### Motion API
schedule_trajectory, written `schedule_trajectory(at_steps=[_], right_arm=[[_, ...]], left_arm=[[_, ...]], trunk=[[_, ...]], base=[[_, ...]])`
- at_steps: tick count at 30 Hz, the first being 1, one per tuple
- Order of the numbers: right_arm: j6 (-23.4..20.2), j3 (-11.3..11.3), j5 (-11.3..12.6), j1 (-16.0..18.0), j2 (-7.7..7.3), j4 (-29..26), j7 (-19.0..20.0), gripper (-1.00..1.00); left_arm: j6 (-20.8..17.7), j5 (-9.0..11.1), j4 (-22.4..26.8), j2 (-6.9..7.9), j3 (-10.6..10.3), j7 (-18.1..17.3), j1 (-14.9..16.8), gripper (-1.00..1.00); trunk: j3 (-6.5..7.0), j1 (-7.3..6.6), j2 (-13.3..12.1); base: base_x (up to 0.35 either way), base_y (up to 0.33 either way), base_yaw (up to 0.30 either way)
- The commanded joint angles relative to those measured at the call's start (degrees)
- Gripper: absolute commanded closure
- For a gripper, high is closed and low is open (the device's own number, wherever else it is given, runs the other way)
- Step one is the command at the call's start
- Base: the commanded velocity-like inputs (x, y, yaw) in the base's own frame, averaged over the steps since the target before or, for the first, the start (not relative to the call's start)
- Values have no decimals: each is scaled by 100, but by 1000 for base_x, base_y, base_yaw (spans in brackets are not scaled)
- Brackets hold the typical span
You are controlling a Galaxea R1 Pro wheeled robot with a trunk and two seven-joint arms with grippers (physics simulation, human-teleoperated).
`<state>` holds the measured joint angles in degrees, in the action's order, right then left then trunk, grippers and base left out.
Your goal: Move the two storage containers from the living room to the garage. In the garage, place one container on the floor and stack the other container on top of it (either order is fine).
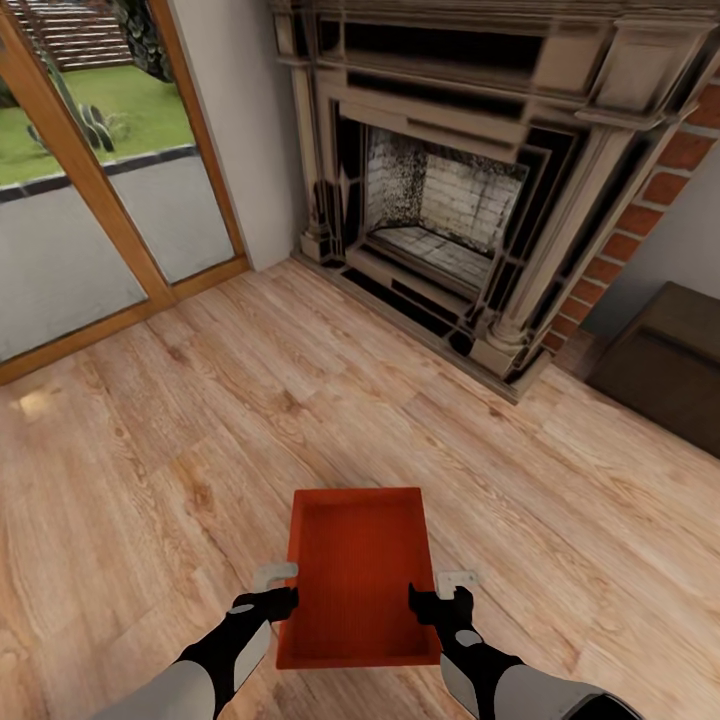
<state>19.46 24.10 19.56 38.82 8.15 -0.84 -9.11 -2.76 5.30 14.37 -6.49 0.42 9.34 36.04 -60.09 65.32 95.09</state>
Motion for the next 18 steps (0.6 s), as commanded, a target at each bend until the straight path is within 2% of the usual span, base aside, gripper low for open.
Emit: schedule_trajectory(at_steps=[1, 18], right_arm=[[14, 46, 40, 3, -1, 4, -21, -100], [7, 47, 30, 3, -9, 4, -13, -100]], left_arm=[[-27, 53, 13, -2, 1, 15, -1, -100], [-29, 48, 13, -2, 5, 15, -1, -100]], trunk=[[-22, 22, 43], [-327, 396, 725]], base=[[0, 0, 0], [0, 0, 0]])
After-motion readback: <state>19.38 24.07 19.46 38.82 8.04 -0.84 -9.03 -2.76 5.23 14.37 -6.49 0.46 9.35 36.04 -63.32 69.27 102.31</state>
